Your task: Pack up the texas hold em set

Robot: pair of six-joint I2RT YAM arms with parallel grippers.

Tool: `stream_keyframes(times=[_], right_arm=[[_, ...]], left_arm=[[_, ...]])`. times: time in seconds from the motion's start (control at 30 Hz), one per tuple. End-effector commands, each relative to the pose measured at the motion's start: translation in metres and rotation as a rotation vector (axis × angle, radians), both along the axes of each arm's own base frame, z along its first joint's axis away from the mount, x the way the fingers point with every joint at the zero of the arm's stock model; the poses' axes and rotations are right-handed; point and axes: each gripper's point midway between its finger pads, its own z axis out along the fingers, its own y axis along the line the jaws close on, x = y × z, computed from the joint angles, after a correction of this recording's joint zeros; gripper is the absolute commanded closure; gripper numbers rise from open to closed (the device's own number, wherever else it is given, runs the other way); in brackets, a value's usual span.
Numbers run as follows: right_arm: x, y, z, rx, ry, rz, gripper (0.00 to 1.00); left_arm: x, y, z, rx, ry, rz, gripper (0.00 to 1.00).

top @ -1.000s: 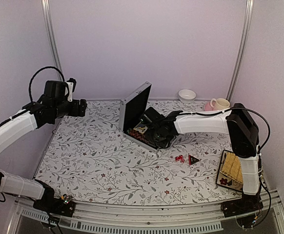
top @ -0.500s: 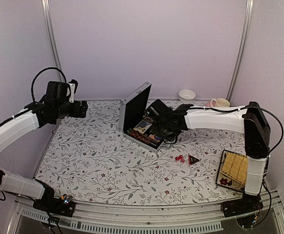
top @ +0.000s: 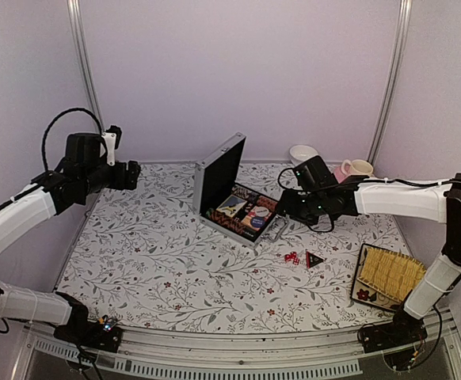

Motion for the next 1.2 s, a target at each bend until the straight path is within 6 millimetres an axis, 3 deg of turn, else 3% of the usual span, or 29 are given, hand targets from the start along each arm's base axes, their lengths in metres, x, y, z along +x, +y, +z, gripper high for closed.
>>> stream_keyframes(times=[0.0, 0.43, 0.83, 1.17], right_arm=[[0.01, 0.017, 0.003, 0.134, -0.041, 0.115, 0.41], [0.026, 0.051, -0.059, 0.176, 0.035, 0.182, 0.45], [0.014, 0.055, -0.082, 0.186, 0.095, 0.221, 0.44], [0.004, 0.069, -0.082, 0.212, 0.111, 0.288, 0.44]], left_arm=[[0.001, 0.001, 0.004, -0.003, -0.024, -0.01, 0.03], [0.004, -0.002, -0.006, 0.005, 0.005, -0.019, 0.03], [0.005, -0.002, -0.008, 0.012, 0.01, -0.016, 0.03], [0.005, -0.001, -0.009, 0.014, 0.014, -0.014, 0.03]])
